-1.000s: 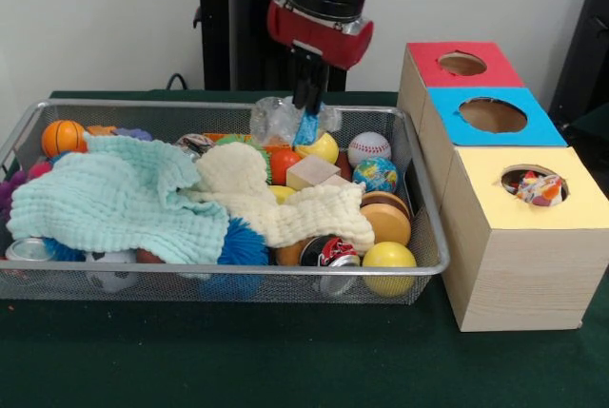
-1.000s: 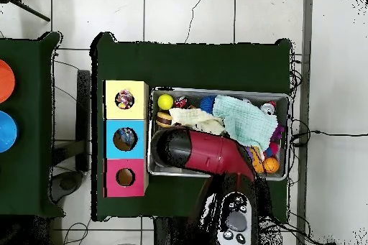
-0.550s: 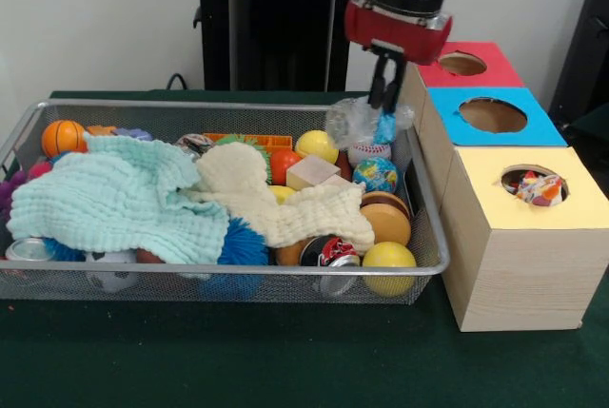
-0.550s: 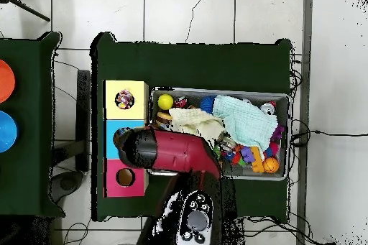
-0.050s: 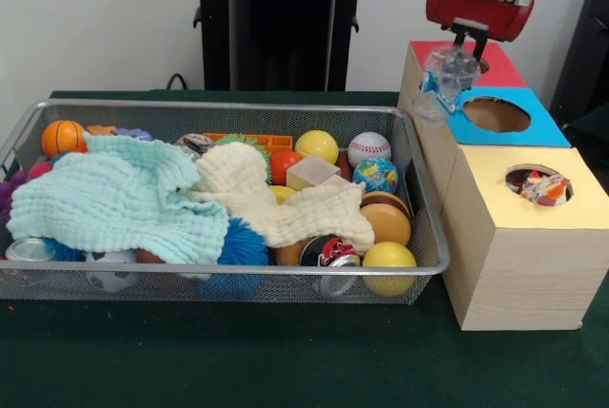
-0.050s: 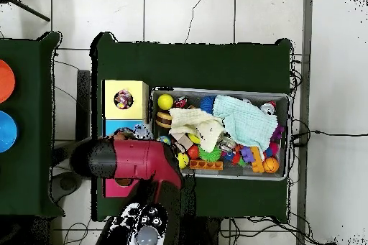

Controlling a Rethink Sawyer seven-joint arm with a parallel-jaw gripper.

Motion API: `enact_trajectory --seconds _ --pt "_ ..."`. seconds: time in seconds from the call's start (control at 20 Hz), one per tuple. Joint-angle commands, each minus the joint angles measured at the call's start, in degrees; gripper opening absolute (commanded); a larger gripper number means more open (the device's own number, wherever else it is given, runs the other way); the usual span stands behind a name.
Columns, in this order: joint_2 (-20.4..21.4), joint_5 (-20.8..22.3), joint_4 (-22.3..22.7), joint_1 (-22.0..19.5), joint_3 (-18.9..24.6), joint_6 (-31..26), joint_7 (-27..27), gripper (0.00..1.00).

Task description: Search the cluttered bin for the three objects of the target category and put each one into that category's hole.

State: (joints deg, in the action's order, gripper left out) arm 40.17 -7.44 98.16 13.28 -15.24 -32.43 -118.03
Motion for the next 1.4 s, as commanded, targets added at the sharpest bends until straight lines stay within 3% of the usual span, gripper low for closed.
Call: enact_trajectory --seconds 0.05,0.4,0.6,0.85,1.1,1.4 --pt "-0.67 -5.1 4.46 0.3 -0.95 -6.81 -17.61 0.0" --pt "-3.13 -5.42 2.89 1.8 -3.2 -5.02 -17.07 0.0" --pt "-3.22 -0.79 -2.92 5.22 -11.77 -8.79 -16.07 0.0" --pt "-2.74 0.94 -6.35 5.85 -16.67 -11.16 -12.1 0.0" --pt "-1.73 0.68 -6.33 5.02 -17.11 -12.14 -10.3 0.0" --pt "-3.39 -0.76 -4.69 1.35 -14.15 -7.19 -8.61 0.0"
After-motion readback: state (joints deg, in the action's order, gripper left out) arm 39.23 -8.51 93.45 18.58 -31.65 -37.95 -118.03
